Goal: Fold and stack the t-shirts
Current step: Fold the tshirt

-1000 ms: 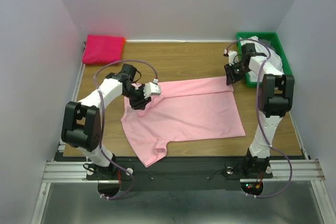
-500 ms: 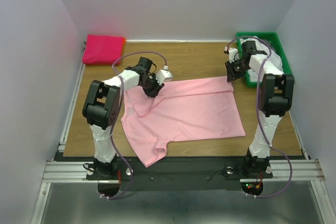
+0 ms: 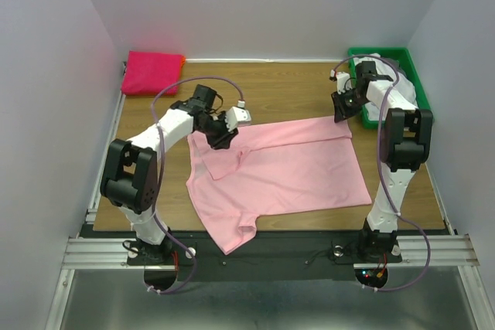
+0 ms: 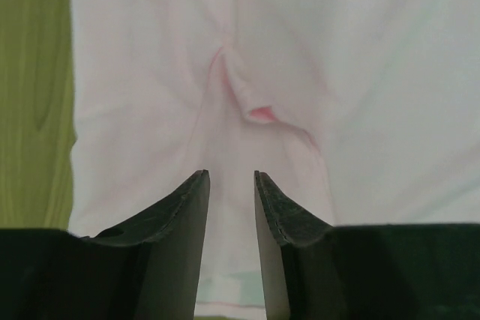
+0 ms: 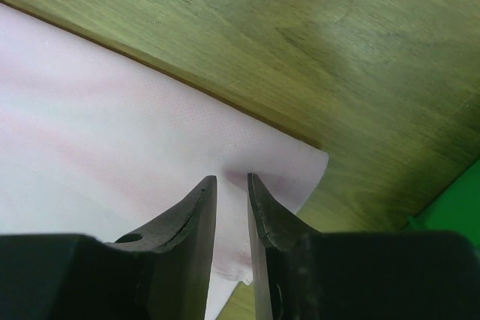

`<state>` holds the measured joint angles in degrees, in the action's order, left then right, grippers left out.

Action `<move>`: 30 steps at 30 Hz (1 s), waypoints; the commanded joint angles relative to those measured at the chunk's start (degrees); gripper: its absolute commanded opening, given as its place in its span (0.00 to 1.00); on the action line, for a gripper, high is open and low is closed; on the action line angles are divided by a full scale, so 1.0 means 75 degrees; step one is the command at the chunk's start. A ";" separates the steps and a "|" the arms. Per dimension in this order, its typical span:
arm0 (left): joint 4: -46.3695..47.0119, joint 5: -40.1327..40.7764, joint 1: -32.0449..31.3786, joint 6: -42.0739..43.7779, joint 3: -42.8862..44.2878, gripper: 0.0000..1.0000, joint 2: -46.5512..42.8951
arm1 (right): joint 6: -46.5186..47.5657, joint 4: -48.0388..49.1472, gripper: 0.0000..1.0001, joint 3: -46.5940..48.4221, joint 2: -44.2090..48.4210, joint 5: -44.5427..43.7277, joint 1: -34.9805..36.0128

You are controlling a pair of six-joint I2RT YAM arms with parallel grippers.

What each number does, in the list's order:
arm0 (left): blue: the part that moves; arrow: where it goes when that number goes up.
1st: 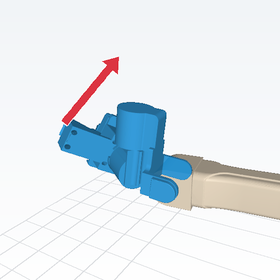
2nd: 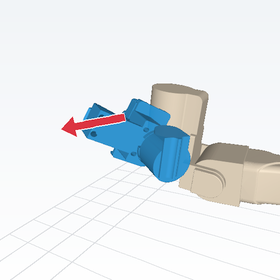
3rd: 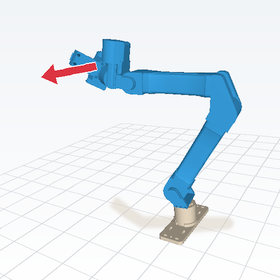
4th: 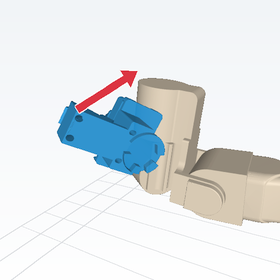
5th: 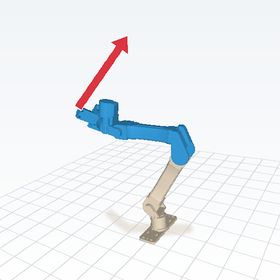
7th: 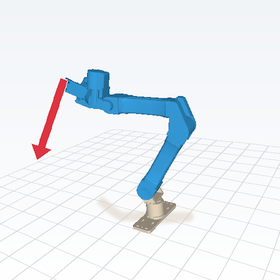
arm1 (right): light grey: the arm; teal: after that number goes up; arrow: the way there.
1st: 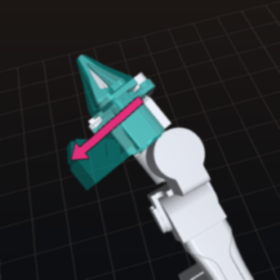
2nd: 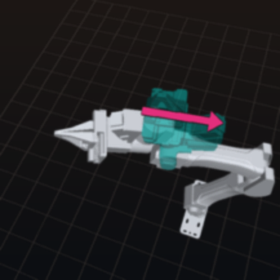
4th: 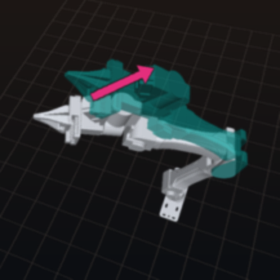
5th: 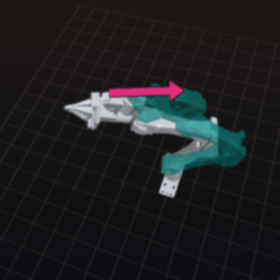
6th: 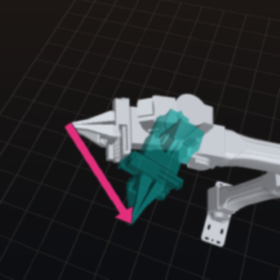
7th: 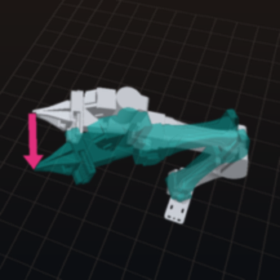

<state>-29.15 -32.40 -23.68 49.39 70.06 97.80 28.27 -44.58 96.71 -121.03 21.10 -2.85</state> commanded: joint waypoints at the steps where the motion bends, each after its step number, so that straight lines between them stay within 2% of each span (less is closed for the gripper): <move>1: -0.0275 -0.0063 0.0614 0.0073 -0.0189 0.43 -0.0266 | 0.0027 -0.0045 0.29 0.0254 0.0107 0.0104 0.0099; 5: 0.0614 0.0112 0.0814 -0.0805 -0.0237 0.42 -0.0080 | -0.0031 -0.0045 0.29 0.0336 -0.0057 0.0081 0.0111; 8: 0.0686 0.0008 0.0709 -0.1321 0.0091 0.40 0.0260 | -0.0066 -0.0045 0.29 0.0395 -0.0116 0.0081 0.0111; 11: 0.0885 -0.0074 0.0241 -0.1627 0.0385 0.39 0.0809 | -0.0137 -0.0045 0.29 0.0442 -0.0175 0.0022 0.0111; 15: 0.0991 -0.0051 -0.0858 -0.1839 0.0467 0.35 0.1302 | -0.0160 -0.0045 0.29 0.0489 -0.0222 -0.0024 0.0111; 19: 0.1202 -0.0027 -0.1295 -0.1979 0.0292 0.35 0.1176 | -0.0160 -0.0056 0.29 0.0512 -0.0210 -0.0060 0.0111; 25: 0.1308 0.0265 -0.0945 -0.1874 -0.0306 0.38 0.0250 | -0.0102 -0.0103 0.29 0.0337 -0.0011 0.0116 0.0111; 30: 0.1156 0.0346 0.0248 -0.1991 -0.0879 0.41 -0.0301 | -0.0020 -0.0115 0.30 0.0161 0.0106 0.0268 0.0134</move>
<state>-20.01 -31.16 -27.94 35.46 66.24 100.53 27.64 -44.69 97.86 -122.54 21.47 -2.52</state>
